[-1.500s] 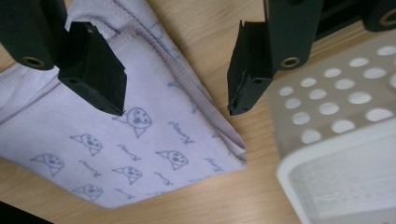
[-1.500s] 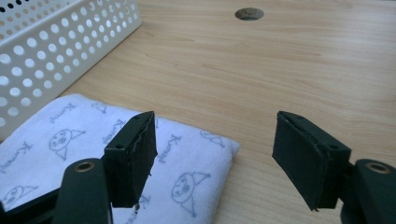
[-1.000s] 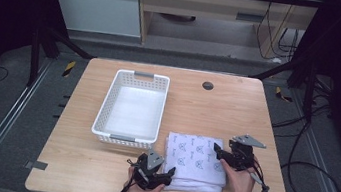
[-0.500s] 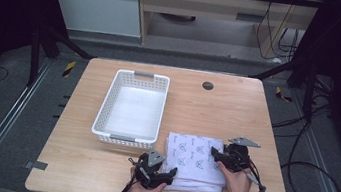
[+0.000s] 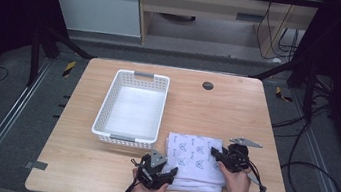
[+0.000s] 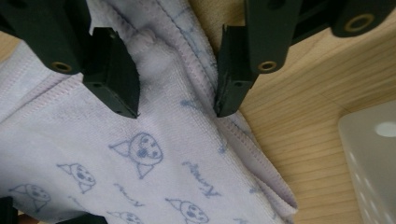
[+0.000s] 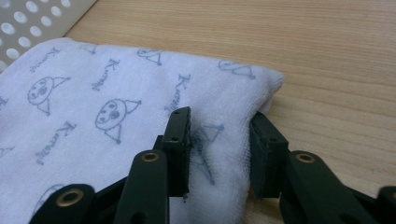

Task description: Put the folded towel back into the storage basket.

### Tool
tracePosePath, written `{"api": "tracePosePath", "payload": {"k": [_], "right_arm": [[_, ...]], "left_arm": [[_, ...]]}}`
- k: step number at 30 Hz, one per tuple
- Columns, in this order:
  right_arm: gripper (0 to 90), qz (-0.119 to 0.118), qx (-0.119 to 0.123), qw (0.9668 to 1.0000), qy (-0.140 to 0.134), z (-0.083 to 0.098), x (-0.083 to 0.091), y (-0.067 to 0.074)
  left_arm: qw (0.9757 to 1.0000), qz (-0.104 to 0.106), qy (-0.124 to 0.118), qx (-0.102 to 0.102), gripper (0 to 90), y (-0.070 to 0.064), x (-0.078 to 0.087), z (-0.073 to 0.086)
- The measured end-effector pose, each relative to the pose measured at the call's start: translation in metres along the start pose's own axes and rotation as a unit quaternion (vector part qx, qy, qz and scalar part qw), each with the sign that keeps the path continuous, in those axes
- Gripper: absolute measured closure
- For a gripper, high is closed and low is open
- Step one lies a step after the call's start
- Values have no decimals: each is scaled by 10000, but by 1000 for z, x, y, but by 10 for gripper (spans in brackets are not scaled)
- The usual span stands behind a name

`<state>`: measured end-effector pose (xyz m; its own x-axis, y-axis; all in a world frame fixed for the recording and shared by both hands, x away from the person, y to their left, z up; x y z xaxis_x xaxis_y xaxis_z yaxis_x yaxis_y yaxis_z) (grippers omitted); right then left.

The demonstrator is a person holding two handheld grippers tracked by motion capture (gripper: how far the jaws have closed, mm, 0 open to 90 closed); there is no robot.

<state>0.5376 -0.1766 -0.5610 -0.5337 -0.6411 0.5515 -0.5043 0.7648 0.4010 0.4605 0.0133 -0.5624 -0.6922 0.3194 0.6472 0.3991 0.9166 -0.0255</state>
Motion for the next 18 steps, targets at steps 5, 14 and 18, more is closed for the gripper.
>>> {"api": "tracePosePath", "payload": {"k": [5,14,18], "right_arm": [[721,8,2,10000,-31,-1,0,2],[778,64,81,9999,-91,-5,5,6],[780,17,179,9996,-226,-10,14,13]], "left_arm": [[9997,214,-7,125,630,-2,1,0],[9996,175,-204,60,720,-5,8,-3],[9990,221,-375,87,725,-4,17,-9]]}}
Point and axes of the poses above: each handheld gripper's, and its own axes: x roughly backward along the jaws, z roughly out of its underside, y roughly to its left, the point moved 9 cm from there along -x, roughly forward along the jaws, and after that the axes turned 14 degrees about -z, right-handed, at the moved point
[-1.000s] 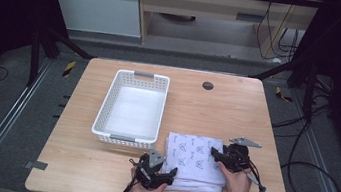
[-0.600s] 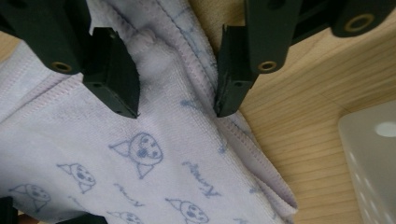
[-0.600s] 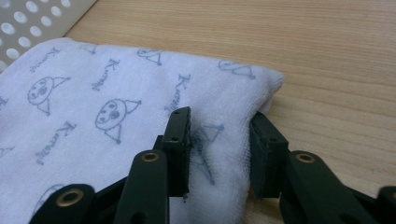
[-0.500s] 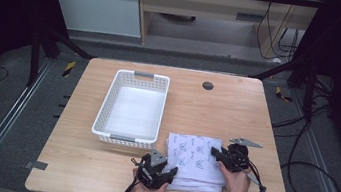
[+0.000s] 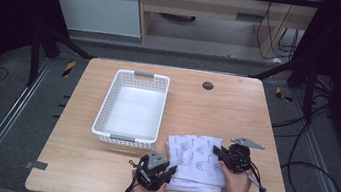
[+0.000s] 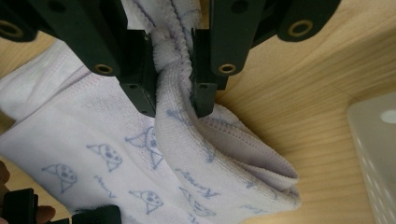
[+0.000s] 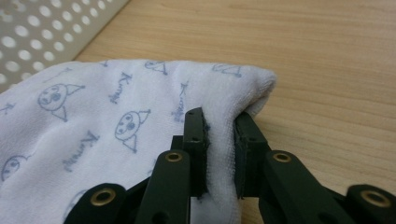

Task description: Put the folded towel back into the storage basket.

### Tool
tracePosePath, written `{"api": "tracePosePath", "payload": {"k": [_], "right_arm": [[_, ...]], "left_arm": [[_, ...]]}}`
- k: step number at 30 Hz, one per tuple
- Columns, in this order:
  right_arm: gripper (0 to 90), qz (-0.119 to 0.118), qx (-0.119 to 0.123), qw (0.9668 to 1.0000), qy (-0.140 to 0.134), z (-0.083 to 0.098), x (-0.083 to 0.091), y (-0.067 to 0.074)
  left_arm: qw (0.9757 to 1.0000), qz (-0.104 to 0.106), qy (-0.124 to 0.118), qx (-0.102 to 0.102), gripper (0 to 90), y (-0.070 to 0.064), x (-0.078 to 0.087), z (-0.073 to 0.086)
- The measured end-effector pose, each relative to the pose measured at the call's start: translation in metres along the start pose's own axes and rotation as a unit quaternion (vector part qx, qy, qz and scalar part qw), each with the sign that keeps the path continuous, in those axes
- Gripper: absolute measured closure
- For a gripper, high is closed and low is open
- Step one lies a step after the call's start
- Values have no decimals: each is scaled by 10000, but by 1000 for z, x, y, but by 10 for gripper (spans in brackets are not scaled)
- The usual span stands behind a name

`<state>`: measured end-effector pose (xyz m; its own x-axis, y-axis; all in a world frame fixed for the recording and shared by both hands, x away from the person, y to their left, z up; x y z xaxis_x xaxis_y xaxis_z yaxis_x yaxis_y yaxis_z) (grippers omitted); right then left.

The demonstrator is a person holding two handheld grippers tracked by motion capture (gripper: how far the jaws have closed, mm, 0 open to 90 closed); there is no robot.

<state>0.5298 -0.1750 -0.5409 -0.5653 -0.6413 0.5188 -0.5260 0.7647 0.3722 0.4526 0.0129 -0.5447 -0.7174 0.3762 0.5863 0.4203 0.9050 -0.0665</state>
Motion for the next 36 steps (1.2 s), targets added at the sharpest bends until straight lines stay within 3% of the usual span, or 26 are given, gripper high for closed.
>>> {"api": "tracePosePath", "payload": {"k": [7,15,36], "right_arm": [[780,-67,275,9990,-333,-16,20,20],[781,-51,427,9967,-683,-30,42,37],[781,-33,681,9906,-1185,-63,59,62]], "left_arm": [[9995,-1,-302,-112,726,-1,21,-16],[9984,2,-505,-250,726,-4,36,-29],[9943,-212,-924,-479,727,3,65,-64]]}}
Point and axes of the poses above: each handheld gripper's, and its own axes: x roughly backward along the jaws, z roughly out of its underside, y roughly to its left, the point moved 9 cm from there along -x, roughly forward along the jaws, and after that the axes turned 14 degrees about -z, right-handed, at the moved point
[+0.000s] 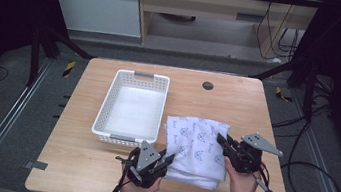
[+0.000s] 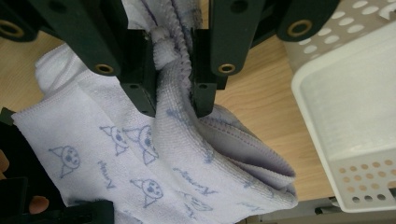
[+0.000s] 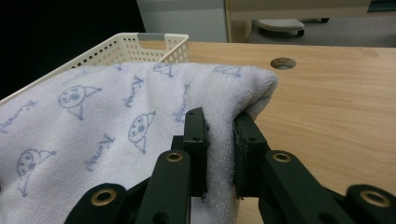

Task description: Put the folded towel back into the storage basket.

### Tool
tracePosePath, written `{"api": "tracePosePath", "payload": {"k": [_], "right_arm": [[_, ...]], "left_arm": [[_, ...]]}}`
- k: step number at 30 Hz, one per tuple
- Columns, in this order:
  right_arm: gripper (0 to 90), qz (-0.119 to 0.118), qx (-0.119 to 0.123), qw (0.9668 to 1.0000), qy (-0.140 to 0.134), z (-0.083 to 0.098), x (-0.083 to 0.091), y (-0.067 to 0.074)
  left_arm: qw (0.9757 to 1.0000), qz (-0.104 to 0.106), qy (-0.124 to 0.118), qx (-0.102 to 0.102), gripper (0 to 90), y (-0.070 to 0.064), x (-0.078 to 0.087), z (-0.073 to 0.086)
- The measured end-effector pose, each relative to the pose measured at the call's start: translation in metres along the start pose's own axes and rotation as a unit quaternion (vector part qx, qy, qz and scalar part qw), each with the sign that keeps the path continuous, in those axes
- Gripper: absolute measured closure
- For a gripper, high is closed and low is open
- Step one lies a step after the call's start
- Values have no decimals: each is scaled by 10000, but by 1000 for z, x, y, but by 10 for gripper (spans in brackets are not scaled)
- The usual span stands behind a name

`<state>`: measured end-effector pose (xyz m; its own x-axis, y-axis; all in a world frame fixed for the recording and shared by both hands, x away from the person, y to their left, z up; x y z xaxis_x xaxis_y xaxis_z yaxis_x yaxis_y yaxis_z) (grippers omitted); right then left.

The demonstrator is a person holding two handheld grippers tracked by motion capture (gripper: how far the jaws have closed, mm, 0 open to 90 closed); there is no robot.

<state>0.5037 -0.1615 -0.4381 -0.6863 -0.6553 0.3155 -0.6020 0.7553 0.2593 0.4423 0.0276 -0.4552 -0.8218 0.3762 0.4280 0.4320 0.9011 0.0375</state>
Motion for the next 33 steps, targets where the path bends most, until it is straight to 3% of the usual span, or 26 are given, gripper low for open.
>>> {"api": "tracePosePath", "payload": {"k": [17,33], "right_arm": [[781,-16,283,9991,-313,-39,-12,25],[781,-105,417,9981,-448,-64,-39,47]], "left_arm": [[9990,-259,-366,1,728,28,21,-37],[9970,-571,-470,214,728,65,29,-49]]}}
Point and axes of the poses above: each handheld gripper's, and its own axes: x roughly backward along the jaws, z roughly out of its underside, y roughly to its left, the point moved 9 cm from there along -x, roughly forward along the jaws, and after that the axes turned 14 degrees about -z, right-handed, at the moved point
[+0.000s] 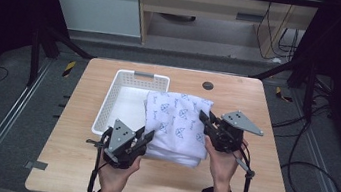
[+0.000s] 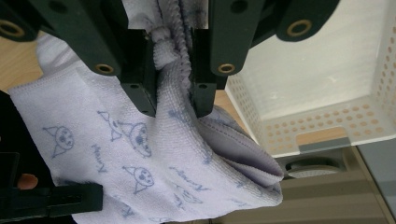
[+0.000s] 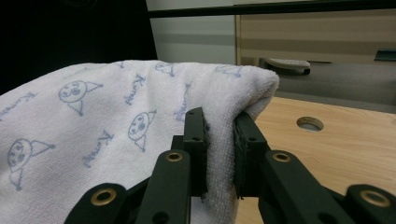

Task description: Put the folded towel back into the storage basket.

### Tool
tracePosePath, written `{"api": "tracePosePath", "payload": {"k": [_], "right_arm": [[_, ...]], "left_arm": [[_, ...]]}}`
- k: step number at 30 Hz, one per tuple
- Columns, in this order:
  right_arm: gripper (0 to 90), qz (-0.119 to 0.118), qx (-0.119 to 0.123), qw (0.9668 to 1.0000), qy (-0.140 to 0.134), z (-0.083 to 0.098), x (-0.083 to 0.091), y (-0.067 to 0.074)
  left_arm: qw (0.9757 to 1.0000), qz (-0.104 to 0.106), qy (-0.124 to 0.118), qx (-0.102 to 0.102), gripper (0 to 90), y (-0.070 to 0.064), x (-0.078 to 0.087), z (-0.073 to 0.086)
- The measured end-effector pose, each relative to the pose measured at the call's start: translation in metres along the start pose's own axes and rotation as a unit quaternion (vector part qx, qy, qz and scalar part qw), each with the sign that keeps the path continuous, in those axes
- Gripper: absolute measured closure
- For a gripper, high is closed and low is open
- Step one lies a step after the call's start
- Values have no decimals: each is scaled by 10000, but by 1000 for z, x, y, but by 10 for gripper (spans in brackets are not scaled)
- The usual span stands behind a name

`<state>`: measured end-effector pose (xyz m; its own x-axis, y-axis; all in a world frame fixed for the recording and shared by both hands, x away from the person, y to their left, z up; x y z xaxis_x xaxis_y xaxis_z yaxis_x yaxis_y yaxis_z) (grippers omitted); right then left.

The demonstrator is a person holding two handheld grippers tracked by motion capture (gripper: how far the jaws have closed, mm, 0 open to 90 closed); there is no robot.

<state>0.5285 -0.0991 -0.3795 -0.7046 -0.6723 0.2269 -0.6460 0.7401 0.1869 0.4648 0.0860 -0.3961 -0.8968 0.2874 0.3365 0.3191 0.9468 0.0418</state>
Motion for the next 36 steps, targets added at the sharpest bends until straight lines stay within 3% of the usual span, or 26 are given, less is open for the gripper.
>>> {"api": "tracePosePath", "payload": {"k": [36], "right_arm": [[780,-89,401,9992,-29,-38,-77,29]], "left_arm": [[9973,-535,-128,494,729,73,-7,-21]]}}
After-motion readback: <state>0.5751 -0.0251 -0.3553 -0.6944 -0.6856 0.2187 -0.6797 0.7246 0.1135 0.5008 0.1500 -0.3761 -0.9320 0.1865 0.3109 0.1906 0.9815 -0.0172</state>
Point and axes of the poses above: each handheld gripper's, and its own axes: x roughly backward along the jaws, z roughly out of its underside, y roughly to its left, the point moved 9 cm from there along -x, roughly forward along the jaws, and after that the axes turned 14 degrees about -z, right-handed, at the moved point
